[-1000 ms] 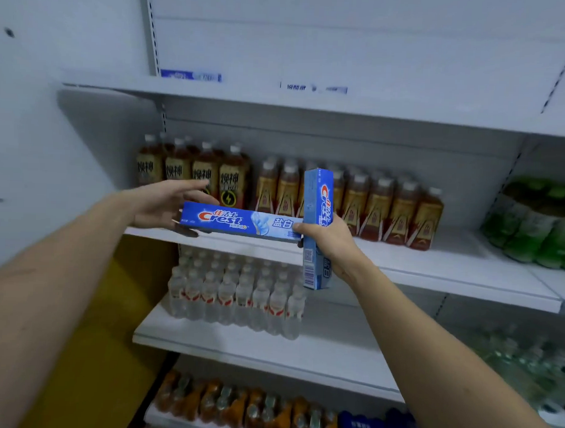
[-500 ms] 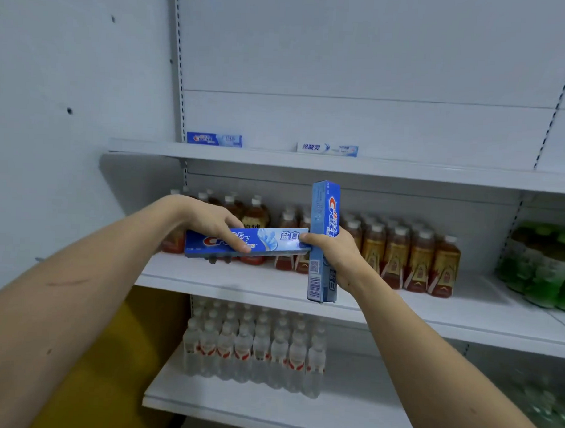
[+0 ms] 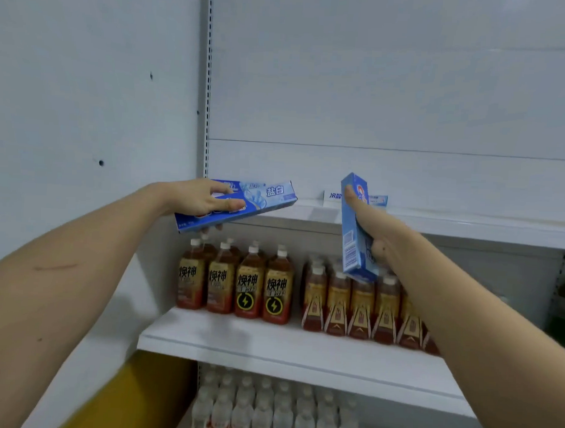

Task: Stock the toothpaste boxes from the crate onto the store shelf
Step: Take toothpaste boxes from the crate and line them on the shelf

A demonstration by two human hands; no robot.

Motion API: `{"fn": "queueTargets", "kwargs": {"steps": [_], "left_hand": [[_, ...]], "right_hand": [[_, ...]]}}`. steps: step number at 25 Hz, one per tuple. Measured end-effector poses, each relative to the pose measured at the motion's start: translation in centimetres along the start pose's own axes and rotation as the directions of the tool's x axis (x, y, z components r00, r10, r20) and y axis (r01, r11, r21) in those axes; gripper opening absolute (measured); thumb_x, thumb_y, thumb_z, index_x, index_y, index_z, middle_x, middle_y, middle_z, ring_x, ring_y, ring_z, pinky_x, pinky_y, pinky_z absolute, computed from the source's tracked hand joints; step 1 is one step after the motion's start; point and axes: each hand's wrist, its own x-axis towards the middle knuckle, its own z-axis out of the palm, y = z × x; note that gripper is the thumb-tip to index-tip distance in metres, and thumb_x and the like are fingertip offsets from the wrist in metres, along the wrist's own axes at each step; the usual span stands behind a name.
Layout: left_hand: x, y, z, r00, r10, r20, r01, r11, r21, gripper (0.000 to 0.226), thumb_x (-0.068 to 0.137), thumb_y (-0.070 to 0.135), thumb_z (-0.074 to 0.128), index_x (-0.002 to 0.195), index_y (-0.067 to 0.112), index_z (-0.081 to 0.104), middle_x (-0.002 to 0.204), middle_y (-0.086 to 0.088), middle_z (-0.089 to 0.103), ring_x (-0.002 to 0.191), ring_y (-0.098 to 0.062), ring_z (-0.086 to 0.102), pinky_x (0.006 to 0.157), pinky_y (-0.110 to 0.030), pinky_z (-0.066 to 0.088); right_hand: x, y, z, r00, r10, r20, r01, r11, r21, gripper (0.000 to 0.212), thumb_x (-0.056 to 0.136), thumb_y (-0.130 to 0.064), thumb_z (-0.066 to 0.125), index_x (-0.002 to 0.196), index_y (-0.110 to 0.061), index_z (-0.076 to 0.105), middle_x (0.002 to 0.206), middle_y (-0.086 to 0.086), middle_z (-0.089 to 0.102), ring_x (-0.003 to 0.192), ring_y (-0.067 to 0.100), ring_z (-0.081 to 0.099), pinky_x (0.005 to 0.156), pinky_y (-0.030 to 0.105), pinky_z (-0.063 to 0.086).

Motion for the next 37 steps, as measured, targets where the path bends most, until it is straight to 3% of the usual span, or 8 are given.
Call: {"fn": "queueTargets", "kwargs": {"steps": [2, 4, 6, 9, 15, 23, 29, 37], "left_hand": [[1.9, -0.3, -0.8, 0.999, -0.036, -0.035, 0.033, 0.995, -0.09, 0.062, 0.077, 0.075, 0.053, 0.119, 0.029, 0.056, 0.108, 0.0, 0.07, 0.075, -0.02, 0.068, 0.071, -0.029, 0.052], [3.9, -0.2, -1.6, 0.996, -0.042, -0.081, 0.033, 0.993, -0.11, 0.049, 0.078, 0.067, 0.057, 0.109, 0.028, 0.058, 0.095, -0.005, 0.074, 0.066, -0.019, 0.07, 0.06, -0.027, 0.052], [5.8, -0.1, -2.6, 0.992, -0.033, -0.124, 0.021, 0.995, -0.096, 0.043, 0.082, 0.059, 0.062, 0.106, 0.023, 0.059, 0.094, -0.004, 0.07, 0.066, -0.018, 0.066, 0.057, -0.026, 0.046], [8.7, -0.3, -3.9, 0.985, -0.039, -0.169, 0.026, 0.996, -0.08, 0.036, 0.089, 0.049, 0.063, 0.108, 0.018, 0.059, 0.096, -0.005, 0.067, 0.07, -0.019, 0.057, 0.059, -0.028, 0.044], [15.4, -3.5, -5.1, 0.989, -0.076, -0.13, 0.074, 0.997, -0.024, 0.032, 0.095, 0.037, 0.06, 0.124, 0.027, 0.05, 0.103, 0.002, 0.064, 0.073, -0.016, 0.06, 0.057, -0.027, 0.044], [26.5, -10.8, -7.0, 0.991, -0.129, 0.039, 0.128, 0.991, 0.034, 0.04, 0.086, 0.024, 0.074, 0.119, 0.027, 0.051, 0.113, -0.003, 0.062, 0.09, -0.023, 0.069, 0.068, -0.038, 0.059], [33.1, -13.7, -8.0, 0.972, -0.178, 0.153, 0.149, 0.972, 0.18, 0.04, 0.085, 0.023, 0.075, 0.117, 0.028, 0.052, 0.118, -0.002, 0.062, 0.101, -0.028, 0.068, 0.083, -0.047, 0.059], [37.0, -13.2, -5.5, 0.933, -0.235, 0.271, 0.149, 0.941, 0.304, 0.043, 0.09, 0.018, 0.07, 0.125, 0.027, 0.046, 0.128, -0.006, 0.057, 0.115, -0.032, 0.061, 0.092, -0.051, 0.054]], "right_hand": [[1.8, -2.6, 0.2, 1.0, -0.018, 0.005, 0.018, 0.999, -0.031, 0.073, 0.087, -0.076, 0.04, 0.12, -0.013, 0.058, 0.1, 0.007, 0.066, 0.078, 0.025, 0.065, 0.071, 0.034, 0.052], [3.3, -4.4, 0.5, 0.999, -0.025, -0.02, 0.024, 0.996, -0.083, 0.05, 0.097, -0.058, 0.037, 0.107, -0.013, 0.059, 0.09, 0.006, 0.064, 0.07, 0.023, 0.06, 0.068, 0.031, 0.05], [4.7, -5.7, 0.8, 0.999, -0.038, -0.014, 0.035, 0.99, -0.136, 0.023, 0.097, -0.033, 0.041, 0.089, -0.013, 0.051, 0.075, 0.005, 0.057, 0.06, 0.021, 0.054, 0.064, 0.028, 0.045], [7.5, -7.6, 1.4, 0.997, -0.074, -0.005, 0.071, 0.972, -0.222, 0.019, 0.09, -0.028, 0.044, 0.078, -0.014, 0.047, 0.068, 0.005, 0.054, 0.056, 0.022, 0.05, 0.065, 0.029, 0.041], [15.4, -10.7, 3.4, 0.978, -0.206, -0.018, 0.18, 0.888, -0.424, 0.031, 0.094, -0.038, 0.058, 0.109, -0.01, 0.058, 0.092, 0.011, 0.066, 0.068, 0.025, 0.061, 0.068, 0.034, 0.048], [27.9, -12.1, 8.8, 0.943, -0.269, 0.196, 0.319, 0.562, -0.763, 0.036, 0.085, -0.034, 0.075, 0.114, -0.022, 0.057, 0.104, 0.006, 0.071, 0.096, 0.023, 0.07, 0.085, 0.042, 0.058], [35.1, -12.7, 12.6, 0.892, -0.234, 0.386, 0.423, 0.134, -0.896, 0.043, 0.083, -0.03, 0.076, 0.12, -0.027, 0.056, 0.11, 0.001, 0.069, 0.09, 0.02, 0.068, 0.08, 0.036, 0.056], [40.3, -10.4, 12.4, 0.898, -0.098, 0.43, 0.429, -0.033, -0.903, 0.045, 0.084, -0.026, 0.075, 0.125, -0.02, 0.055, 0.112, 0.004, 0.069, 0.098, 0.023, 0.067, 0.089, 0.038, 0.052]]}}
